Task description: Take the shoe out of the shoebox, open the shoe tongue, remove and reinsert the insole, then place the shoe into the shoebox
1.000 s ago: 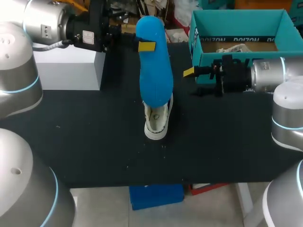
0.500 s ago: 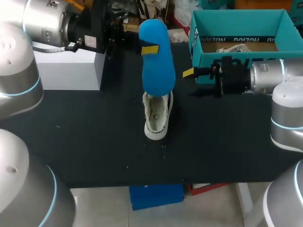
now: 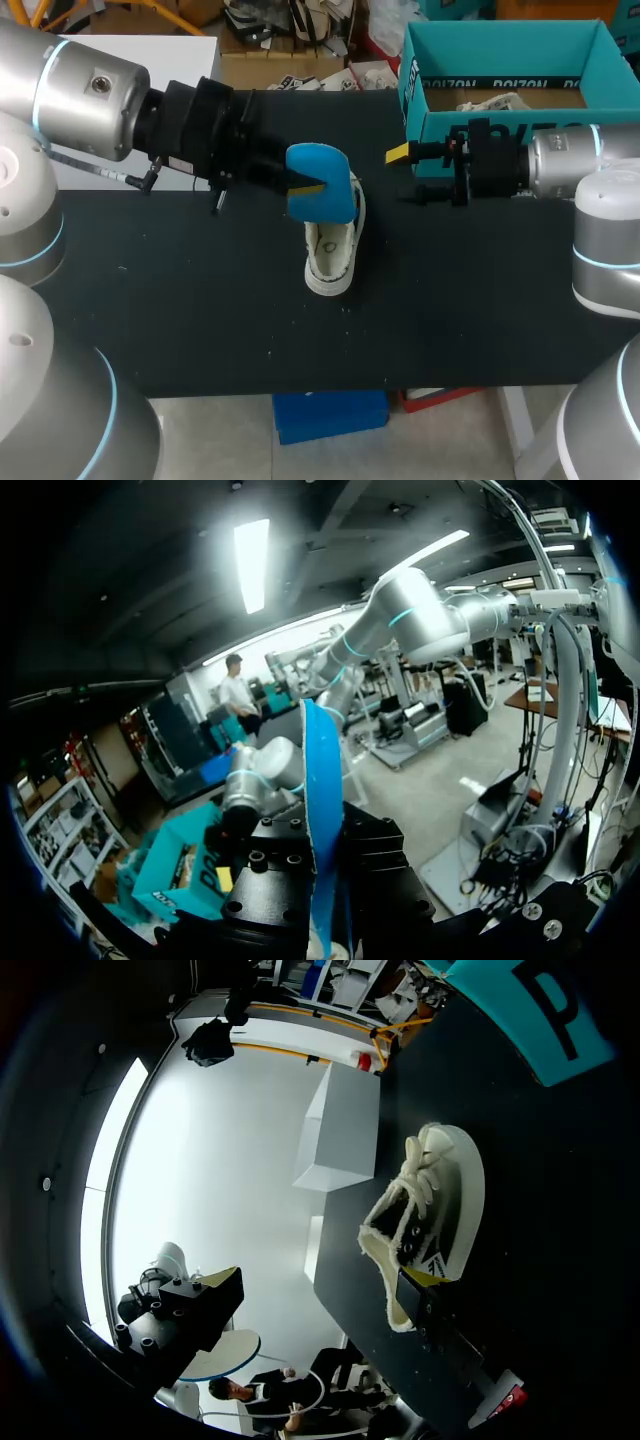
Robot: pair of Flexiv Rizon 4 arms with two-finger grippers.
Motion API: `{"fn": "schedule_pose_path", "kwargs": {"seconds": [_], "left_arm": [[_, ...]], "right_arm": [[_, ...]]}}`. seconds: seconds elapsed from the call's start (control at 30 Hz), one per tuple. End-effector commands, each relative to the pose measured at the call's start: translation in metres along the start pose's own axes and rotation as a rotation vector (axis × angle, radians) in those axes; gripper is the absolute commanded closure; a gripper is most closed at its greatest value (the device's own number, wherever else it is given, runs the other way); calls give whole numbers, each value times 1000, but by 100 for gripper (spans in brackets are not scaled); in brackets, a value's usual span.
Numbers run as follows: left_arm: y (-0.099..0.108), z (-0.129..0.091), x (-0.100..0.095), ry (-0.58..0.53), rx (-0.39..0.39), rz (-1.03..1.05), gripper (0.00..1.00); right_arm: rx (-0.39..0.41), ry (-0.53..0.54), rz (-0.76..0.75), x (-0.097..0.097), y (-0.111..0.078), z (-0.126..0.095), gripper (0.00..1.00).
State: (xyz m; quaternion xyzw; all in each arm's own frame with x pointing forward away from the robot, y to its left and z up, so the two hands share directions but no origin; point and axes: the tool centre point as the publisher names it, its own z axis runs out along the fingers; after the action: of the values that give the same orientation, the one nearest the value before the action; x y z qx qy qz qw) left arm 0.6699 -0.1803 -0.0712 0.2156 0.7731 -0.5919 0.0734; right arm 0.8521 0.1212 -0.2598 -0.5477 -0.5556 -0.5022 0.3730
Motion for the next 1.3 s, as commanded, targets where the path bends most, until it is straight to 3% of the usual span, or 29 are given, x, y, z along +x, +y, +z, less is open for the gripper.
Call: {"fn": "schedule_pose_path", "kwargs": {"seconds": [0.03, 0.47, 0.53, 0.57, 0.63, 0.67, 0.73, 0.77, 0.83, 0.87, 0.93, 0.97, 1.17, 1.3], "left_arm": [[-1, -2, 5, -6, -4, 2, 100], [-1, -2, 5, -6, -4, 2, 100], [-7, 1, 13, -32, 6, 69, 100], [-7, 1, 18, -52, -38, 140, 100], [-6, 2, 31, -64, -17, 156, 100], [-5, 2, 37, -83, -52, 250, 100], [3, 2, 49, -100, -52, 260, 100], [7, 3, 54, -105, -101, 342, 100], [15, 4, 65, -127, -103, 356, 100], [19, 5, 70, -136, -143, 419, 100], [28, 8, 78, -155, -97, 440, 100], [34, 10, 82, -162, -127, 501, 100], [67, 24, 99, -193, -92, 683, 100], [82, 29, 111, -158, -85, 640, 100]], "right_arm": [[-3, 0, 0, 0, -1, 1, 0], [-3, 0, 0, 0, -1, 1, 0], [-3, 0, 0, 0, -1, 1, 0], [-3, 0, 0, 0, -1, 1, 0], [-3, 0, 0, 0, -1, 1, 0], [-3, 0, 0, 0, -1, 1, 0], [-3, 0, 0, 0, -1, 1, 0], [-3, 0, 0, 0, -1, 1, 0], [-3, 0, 0, 0, -1, 1, 0], [-3, 0, 0, 0, -1, 1, 0], [-3, 0, 0, 0, -1, 1, 0], [-3, 0, 0, 0, -1, 1, 0], [-3, 0, 0, 0, -1, 1, 0], [-3, 0, 0, 0, -1, 1, 0]]}}
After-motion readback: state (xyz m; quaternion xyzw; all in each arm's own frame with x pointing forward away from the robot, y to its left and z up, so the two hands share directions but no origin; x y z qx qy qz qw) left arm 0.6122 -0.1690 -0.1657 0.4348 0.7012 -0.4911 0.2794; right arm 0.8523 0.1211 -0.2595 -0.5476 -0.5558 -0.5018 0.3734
